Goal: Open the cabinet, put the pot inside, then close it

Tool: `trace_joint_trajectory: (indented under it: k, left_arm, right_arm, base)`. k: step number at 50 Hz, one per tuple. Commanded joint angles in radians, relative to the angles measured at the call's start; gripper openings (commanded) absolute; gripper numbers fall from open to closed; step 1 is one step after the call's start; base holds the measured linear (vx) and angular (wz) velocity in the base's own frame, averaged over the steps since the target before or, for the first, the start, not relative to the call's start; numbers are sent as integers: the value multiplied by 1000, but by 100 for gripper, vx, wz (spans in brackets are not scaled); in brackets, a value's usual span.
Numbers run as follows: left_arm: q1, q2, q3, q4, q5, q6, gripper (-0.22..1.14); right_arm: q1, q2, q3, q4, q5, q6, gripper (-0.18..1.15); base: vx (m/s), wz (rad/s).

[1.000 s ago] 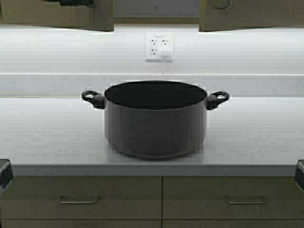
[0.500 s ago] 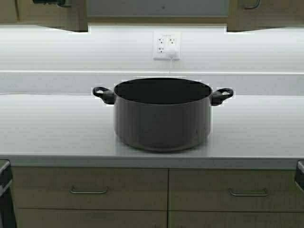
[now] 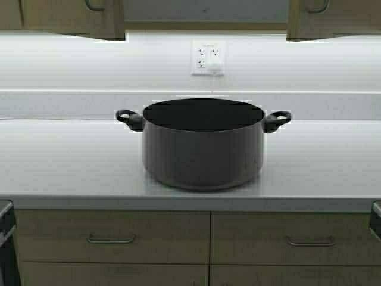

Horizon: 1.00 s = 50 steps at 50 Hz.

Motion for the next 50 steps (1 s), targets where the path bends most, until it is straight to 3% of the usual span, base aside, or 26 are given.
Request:
trace_joint_trajectory:
  k: [1,5,9,14,17,20,22,25,29,33,50]
  left_arm:
    - [2,-35,-12,5,100,-23,100]
    - [-32,-48,-34,5,212,-34,97]
    - [-110,-44,-60,5,258,-37,84]
    - [-229,3,-109,5,250,-35,40]
    - [-270,49,-133,5,227,-29,7]
    - [-298,107,-158,5,179,-26,-13]
    - [-311,152,-173,6,141,-26,-13]
    - [-316,225,-204,6,95,-31,-2]
    - [-316,322,-256,6,41,-31,8]
    - [-316,407,-316,6,-5,-28,4]
    - [-261,684,-554,5,-153,-43,2]
  right_arm:
    - [2,-21,-40,-29,132,21,100]
    - [37,-23,-49,-6,189,3,98]
    - [132,-8,-58,28,187,-20,91]
    - [281,46,-95,38,112,-20,69]
    - [356,94,-118,38,37,-18,48]
    - [413,149,-146,37,-40,-17,25]
    - [442,187,-164,34,-86,-18,9]
    - [462,244,-195,26,-160,-15,-5]
    - [466,322,-245,15,-227,-6,0]
    - [466,408,-311,3,-253,-3,8]
    - [449,663,-511,-35,-333,23,6]
  base:
    - [0,0]
    - [-1,1]
    - [-1,1]
    - [0,0]
    - [0,0]
    - [0,0]
    - [-1,1]
    - [-1,1]
    - [0,0]
    - [0,0]
    - [0,0]
